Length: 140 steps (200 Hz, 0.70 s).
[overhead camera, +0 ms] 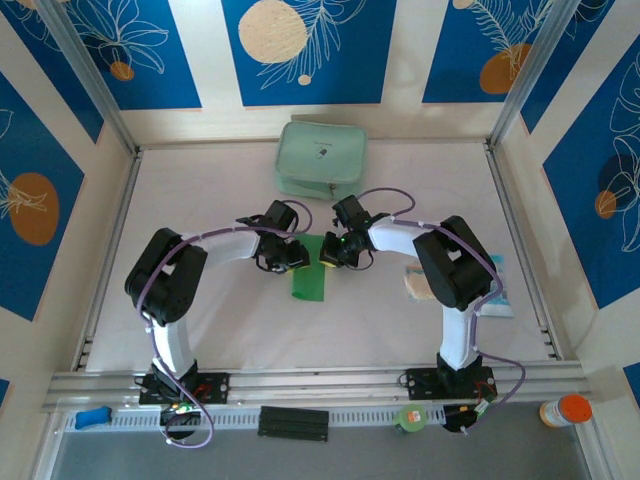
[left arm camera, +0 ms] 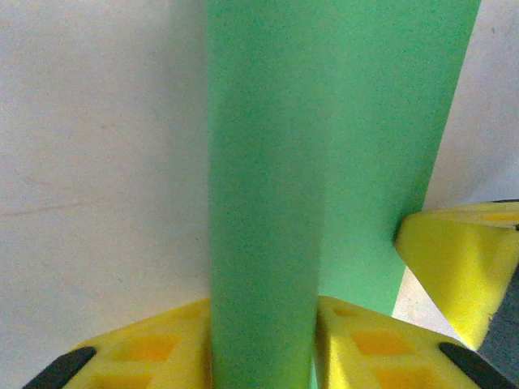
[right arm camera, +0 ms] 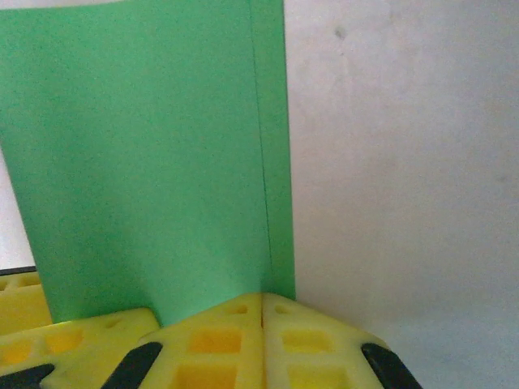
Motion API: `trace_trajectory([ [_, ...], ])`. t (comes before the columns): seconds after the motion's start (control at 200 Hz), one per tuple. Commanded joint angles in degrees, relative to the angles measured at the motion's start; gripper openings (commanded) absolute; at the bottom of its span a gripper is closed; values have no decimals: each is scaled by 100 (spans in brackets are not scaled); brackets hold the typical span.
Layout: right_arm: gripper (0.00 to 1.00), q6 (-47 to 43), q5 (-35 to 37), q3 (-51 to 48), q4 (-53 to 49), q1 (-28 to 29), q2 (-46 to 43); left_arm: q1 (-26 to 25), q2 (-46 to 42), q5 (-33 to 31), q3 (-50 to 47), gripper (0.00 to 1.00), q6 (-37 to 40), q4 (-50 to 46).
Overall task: Fold a paper plane with a square sheet of paper (pick it up from the middle)
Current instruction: First fold the square sheet of paper in half at the center of the table.
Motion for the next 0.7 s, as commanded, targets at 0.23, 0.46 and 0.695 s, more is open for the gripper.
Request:
trace_trajectory([
  [0.23,6,-365,133,216,-515,-10,297,48,-198,-419,0,46,291,-784],
  [0.46,11,-164,-413,235,-198,-176,65,38,133,-302,34,45,293,-816],
  [0.695,23,62,-586,-51,232,-452,-713,23,279,-391,-43,45,452,-900],
])
